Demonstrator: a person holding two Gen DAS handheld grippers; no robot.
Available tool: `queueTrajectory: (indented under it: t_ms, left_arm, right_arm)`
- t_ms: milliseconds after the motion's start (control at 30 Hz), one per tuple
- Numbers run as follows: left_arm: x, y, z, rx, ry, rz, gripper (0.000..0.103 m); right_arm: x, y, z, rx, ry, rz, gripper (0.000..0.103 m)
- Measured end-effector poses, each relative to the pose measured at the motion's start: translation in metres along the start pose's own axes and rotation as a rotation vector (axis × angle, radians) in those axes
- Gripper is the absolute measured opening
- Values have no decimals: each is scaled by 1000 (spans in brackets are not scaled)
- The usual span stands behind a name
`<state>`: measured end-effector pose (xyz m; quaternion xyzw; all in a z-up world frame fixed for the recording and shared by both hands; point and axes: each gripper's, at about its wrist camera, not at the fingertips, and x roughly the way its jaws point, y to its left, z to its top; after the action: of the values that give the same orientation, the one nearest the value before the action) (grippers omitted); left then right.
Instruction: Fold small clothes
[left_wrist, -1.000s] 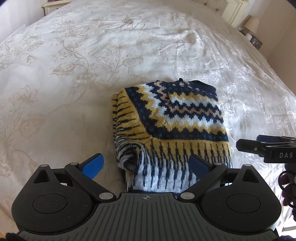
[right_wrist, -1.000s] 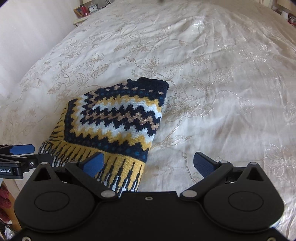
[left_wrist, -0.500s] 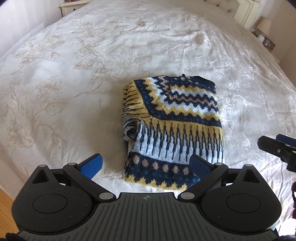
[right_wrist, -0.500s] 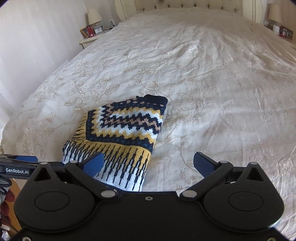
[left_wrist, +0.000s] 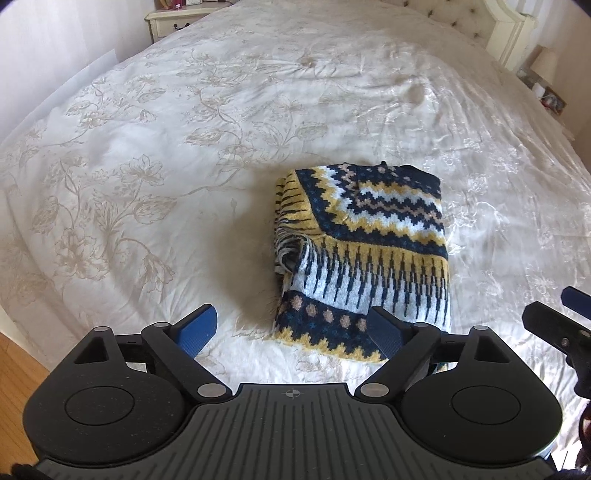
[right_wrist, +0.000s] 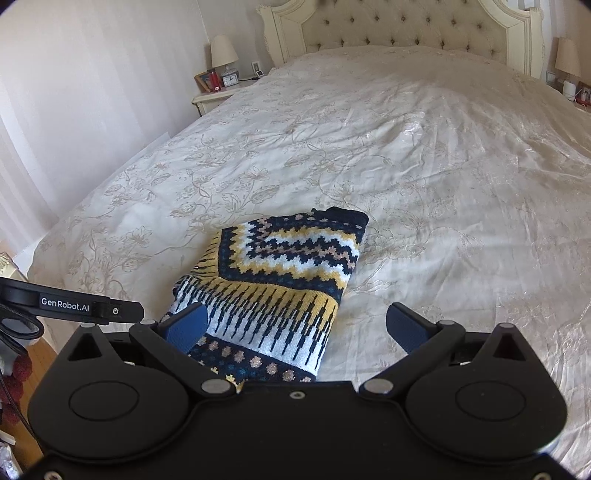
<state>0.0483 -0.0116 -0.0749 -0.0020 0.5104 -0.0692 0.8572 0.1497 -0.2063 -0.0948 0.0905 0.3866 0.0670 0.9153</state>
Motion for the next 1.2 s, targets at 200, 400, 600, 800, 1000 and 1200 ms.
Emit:
queueTrajectory:
  t_ms: [200, 400, 600, 800, 1000, 1200]
  left_arm:
    - [-17, 8, -2, 62, -34, 57, 88]
    - [-35, 19, -11, 80, -44, 56, 88]
    - [-47, 20, -26, 124, -57, 65, 88]
    - [-52, 27, -38, 90, -16, 25, 88]
    - [-59, 30, -49, 71, -11, 21, 88]
    - [-66, 31, -54, 79, -20, 18, 88]
  right_arm:
    - [-16, 18, -4, 38, -69, -57, 102]
    - [-28, 38, -6, 73, -59, -115, 102]
    - [-31, 46, -15, 166, 32, -128, 102]
    - [-40, 57, -30, 161, 57, -137, 102]
    - [-55, 63, -37, 167, 42, -147, 102]
    - [-66, 67, -40, 174, 18, -154, 102]
